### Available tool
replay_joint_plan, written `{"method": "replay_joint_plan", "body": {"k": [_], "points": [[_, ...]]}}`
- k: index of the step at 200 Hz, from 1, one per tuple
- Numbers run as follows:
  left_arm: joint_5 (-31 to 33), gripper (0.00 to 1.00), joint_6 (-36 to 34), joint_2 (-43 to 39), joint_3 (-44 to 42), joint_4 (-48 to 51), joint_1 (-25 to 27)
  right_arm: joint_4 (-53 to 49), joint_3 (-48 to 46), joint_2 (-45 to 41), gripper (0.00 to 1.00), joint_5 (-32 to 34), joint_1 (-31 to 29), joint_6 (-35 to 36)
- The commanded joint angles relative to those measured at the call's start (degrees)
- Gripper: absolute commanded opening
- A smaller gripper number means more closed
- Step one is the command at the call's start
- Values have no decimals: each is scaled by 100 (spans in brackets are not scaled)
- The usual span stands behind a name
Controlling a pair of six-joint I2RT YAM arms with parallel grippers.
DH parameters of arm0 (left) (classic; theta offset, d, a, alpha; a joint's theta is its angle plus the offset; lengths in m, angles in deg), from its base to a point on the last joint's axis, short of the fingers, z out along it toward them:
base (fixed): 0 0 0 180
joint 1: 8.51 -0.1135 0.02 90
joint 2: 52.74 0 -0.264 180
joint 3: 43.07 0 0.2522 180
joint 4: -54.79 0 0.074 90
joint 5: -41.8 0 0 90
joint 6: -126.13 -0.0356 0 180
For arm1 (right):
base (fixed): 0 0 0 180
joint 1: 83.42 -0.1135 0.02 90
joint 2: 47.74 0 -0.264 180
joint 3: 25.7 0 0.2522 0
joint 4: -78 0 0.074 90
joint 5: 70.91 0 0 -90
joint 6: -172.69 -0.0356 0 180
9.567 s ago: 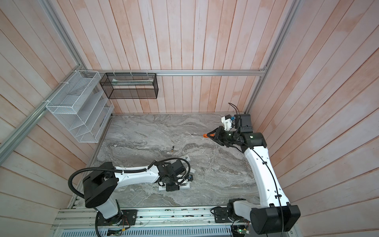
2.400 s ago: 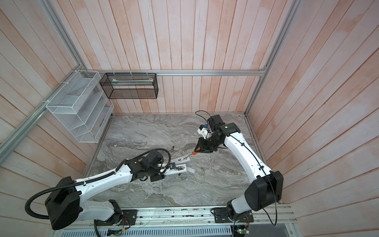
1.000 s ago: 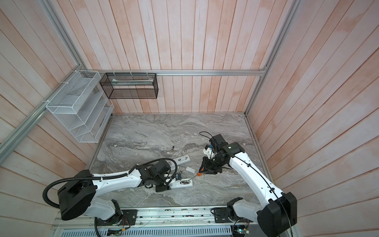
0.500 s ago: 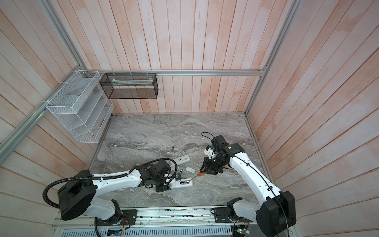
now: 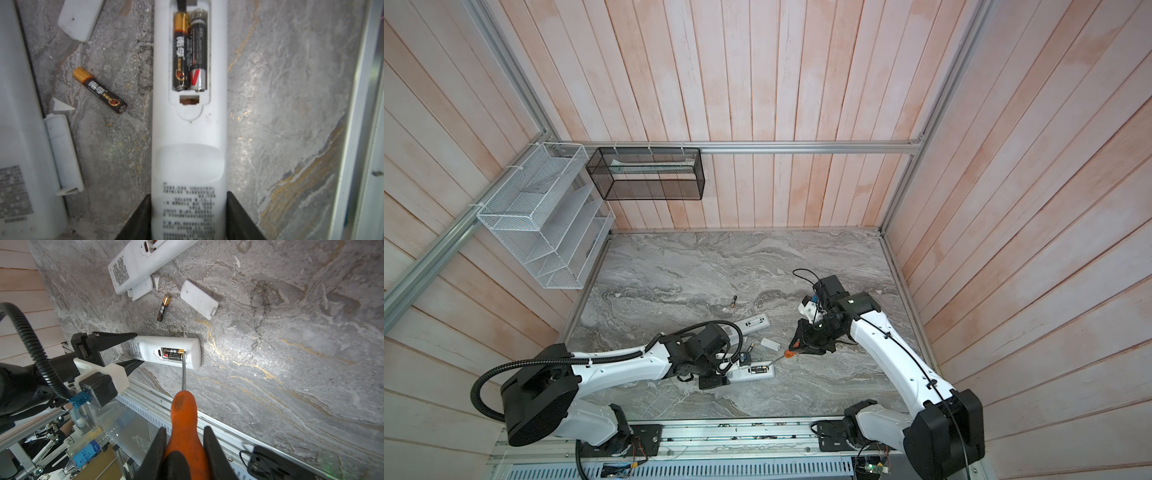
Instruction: Unload the batteries from the remote control
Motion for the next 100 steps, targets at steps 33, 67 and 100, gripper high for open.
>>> {"method": "replay_joint_plan", "body": {"k": [33, 67, 100], "points": [[104, 14, -49, 0, -17, -46, -5, 33, -315, 56, 15, -74, -9, 68], [106, 14, -50, 11, -16, -49, -5, 106, -455, 26, 15, -206, 50, 166], [125, 14, -56, -4, -14, -31, -5, 98, -557, -18, 15, -286, 150, 265]]}}
